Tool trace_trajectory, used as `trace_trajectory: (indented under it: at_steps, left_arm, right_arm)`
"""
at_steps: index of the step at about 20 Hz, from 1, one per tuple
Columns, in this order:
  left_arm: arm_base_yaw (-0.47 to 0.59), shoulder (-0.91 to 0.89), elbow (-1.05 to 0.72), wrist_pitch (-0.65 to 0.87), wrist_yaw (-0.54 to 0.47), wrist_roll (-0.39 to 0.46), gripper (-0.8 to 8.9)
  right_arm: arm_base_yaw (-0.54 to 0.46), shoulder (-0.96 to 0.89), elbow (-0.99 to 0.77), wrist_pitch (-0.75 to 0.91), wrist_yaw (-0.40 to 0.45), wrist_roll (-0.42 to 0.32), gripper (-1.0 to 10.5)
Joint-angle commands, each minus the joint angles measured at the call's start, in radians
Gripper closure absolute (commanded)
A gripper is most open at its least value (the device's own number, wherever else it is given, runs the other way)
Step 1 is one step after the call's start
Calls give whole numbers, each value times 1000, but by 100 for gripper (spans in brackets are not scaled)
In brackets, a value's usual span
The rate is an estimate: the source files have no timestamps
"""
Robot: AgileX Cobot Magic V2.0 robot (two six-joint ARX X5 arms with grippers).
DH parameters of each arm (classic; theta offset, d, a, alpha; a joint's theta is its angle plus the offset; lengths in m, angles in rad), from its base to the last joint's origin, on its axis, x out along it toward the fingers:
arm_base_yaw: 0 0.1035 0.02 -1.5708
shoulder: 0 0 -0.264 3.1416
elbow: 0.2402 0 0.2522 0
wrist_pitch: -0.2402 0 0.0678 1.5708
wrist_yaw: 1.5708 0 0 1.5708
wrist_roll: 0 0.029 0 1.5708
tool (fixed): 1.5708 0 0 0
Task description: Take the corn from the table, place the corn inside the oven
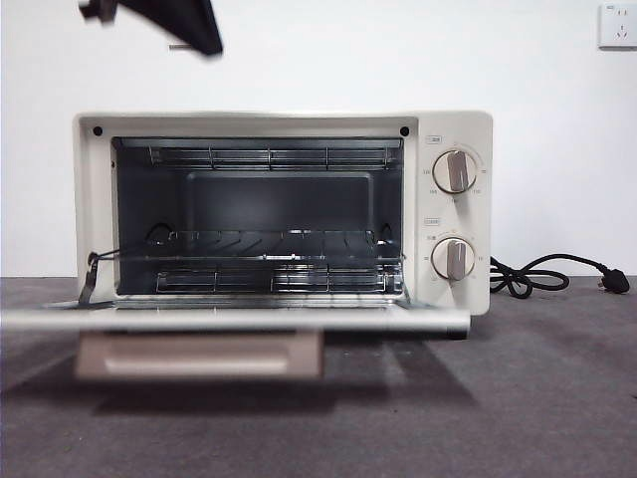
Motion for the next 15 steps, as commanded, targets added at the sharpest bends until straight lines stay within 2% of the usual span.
trace_trajectory:
  at_steps: [1, 3, 8, 15]
  left_arm:
    - [-3, -66, -7, 45, 3, -32, 819]
    - [-3, -105, -7, 72, 2, -43, 819]
    - [-3, -196, -7, 124, -36, -77, 819]
    - [-3, -293, -7, 148, -182, -108, 819]
  right_arm:
    - [87, -3, 1, 38, 33, -18, 959]
    - [146, -3, 1, 61, 104, -15, 959]
    - [331, -2, 1, 129, 367, 16, 959]
    - [622, 4, 1, 257, 678, 44, 959]
